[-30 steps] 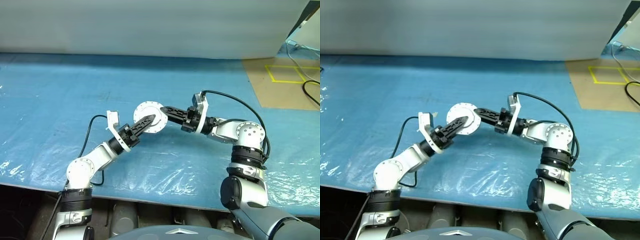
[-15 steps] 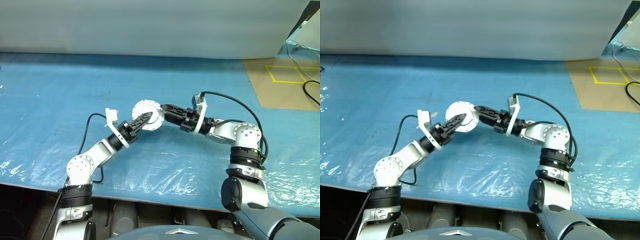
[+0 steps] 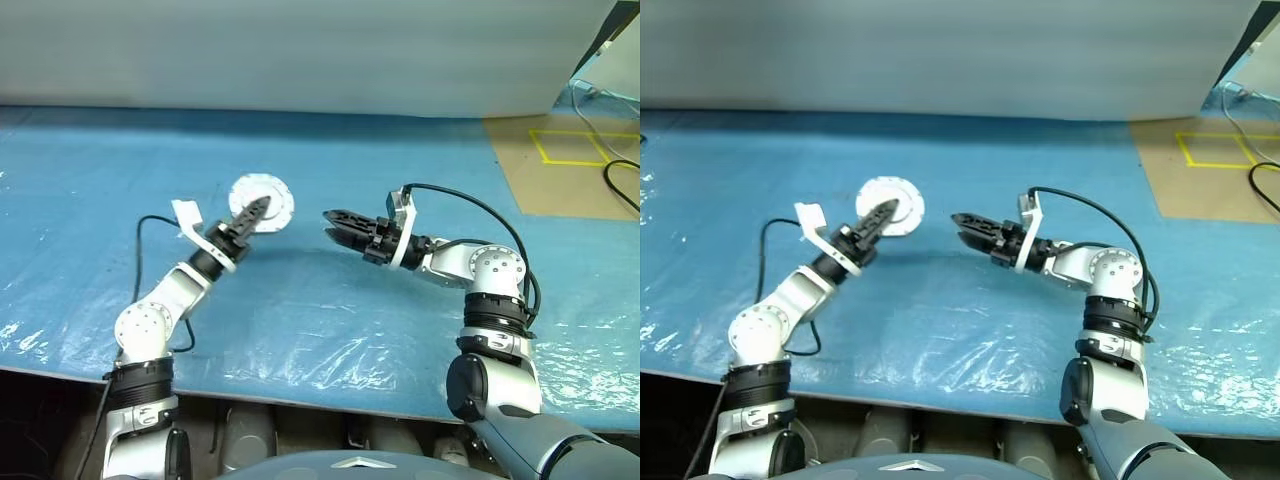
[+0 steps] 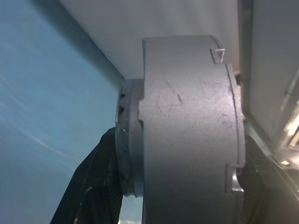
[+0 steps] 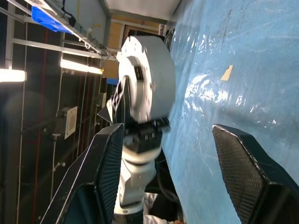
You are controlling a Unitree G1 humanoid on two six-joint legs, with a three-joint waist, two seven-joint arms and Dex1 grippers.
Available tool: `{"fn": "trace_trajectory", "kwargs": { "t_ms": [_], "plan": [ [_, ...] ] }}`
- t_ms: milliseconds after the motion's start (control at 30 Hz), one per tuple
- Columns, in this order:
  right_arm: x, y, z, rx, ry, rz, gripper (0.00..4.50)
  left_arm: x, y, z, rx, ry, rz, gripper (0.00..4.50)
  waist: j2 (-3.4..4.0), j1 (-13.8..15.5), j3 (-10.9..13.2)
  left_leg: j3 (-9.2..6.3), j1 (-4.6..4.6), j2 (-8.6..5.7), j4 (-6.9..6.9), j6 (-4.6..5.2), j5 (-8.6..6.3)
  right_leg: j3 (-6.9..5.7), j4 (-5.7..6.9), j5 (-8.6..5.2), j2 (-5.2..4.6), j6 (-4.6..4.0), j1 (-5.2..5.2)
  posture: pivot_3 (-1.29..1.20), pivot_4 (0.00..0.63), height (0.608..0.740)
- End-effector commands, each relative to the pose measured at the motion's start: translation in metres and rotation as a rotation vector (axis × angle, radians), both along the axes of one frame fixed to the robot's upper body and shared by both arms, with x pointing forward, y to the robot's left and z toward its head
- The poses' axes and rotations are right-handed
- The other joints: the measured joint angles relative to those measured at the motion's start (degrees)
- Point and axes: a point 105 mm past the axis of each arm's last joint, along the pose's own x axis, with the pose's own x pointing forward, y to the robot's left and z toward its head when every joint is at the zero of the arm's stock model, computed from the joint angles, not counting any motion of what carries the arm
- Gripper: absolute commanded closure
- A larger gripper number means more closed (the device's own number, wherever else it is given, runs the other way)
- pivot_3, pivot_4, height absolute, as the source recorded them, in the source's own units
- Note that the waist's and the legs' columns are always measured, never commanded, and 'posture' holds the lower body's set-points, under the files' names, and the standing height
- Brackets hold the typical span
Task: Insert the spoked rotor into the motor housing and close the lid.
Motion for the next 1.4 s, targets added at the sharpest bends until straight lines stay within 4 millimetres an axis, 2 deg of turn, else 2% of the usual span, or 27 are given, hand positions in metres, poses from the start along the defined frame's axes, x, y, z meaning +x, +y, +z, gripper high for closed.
{"fn": "trace_trajectory", "kwargs": {
  "t_ms": [33, 233, 500, 667, 733, 933, 1100, 1400],
  "plan": [
    [-0.002, 0.001, 0.008, 0.006, -0.051, 0.010, 1.36, 0.006, 0.038, 0.008, 0.086, -0.060, 0.195, 2.03, 0.00, 0.1, 0.0, -0.01, -0.01, -0.01, 0.00, 0.00, 0.00, 0.00, -0.01, 0.00, -0.01, 0.00, 0.00, 0.00, 0.150, 0.740],
    [-0.004, -0.002, 0.004, -0.016, -0.064, 0.009, 1.36, 0.005, 0.068, -0.015, 0.162, 0.022, 0.254, 2.03, -0.18, 0.3, 0.1, -0.12, -0.11, -0.04, 0.00, 0.00, 0.00, -0.08, -0.01, 0.01, -0.02, 0.01, 0.00, 0.00, 0.150, 0.740],
    [-0.006, -0.001, 0.002, -0.036, -0.078, 0.010, 1.36, 0.009, 0.080, -0.041, 0.206, 0.101, 0.268, 2.03, -0.31, 0.2, 0.2, -0.14, -0.12, -0.02, 0.05, 0.00, 0.00, -0.11, 0.01, 0.01, -0.03, 0.01, 0.00, 0.00, 0.150, 0.740],
    [-0.007, -0.002, -0.001, -0.046, -0.080, 0.007, 1.36, 0.009, 0.087, -0.066, 0.268, 0.186, 0.303, 2.03, -0.34, 0.2, 0.1, -0.14, -0.10, 0.00, 0.05, 0.00, 0.00, -0.11, 0.02, 0.01, -0.03, 0.01, 0.01, 0.00, 0.150, 0.740],
    [-0.007, -0.002, -0.001, -0.047, -0.081, 0.007, 1.36, 0.009, 0.091, -0.068, 0.282, 0.198, 0.328, 2.03, -0.34, 0.2, 0.1, -0.14, -0.06, 0.00, 0.05, 0.00, 0.00, -0.11, 0.05, 0.01, -0.04, 0.01, 0.04, 0.00, 0.150, 0.740],
    [-0.007, -0.006, -0.004, -0.065, -0.084, -0.008, 1.36, 0.007, 0.102, -0.073, 0.326, 0.206, 0.364, 0.08, -0.34, 0.1, 0.1, -0.12, 0.10, 0.08, 0.06, 0.00, 0.00, -0.09, 0.04, 0.00, -0.06, 0.00, 0.15, 0.00, 0.150, 0.740],
    [-0.004, -0.011, -0.008, -0.086, -0.093, -0.044, 1.36, 0.005, 0.125, -0.073, 0.384, 0.222, 0.456, 0.03, -0.34, 0.1, 0.1, -0.12, 0.10, 0.17, 0.06, 0.00, 0.00, -0.09, 0.04, 0.00, -0.08, -0.01, 0.16, 0.00, 0.150, 0.740],
    [-0.005, -0.011, -0.009, -0.077, -0.102, -0.062, 1.36, -0.024, 0.169, -0.069, 0.517, 0.237, 0.440, 0.03, -0.34, 0.1, 0.1, -0.09, 0.10, 0.23, 0.02, 0.00, -0.01, -0.10, 0.00, 0.00, -0.06, -0.01, 0.13, 0.00, 0.150, 0.740]
  ]
}}
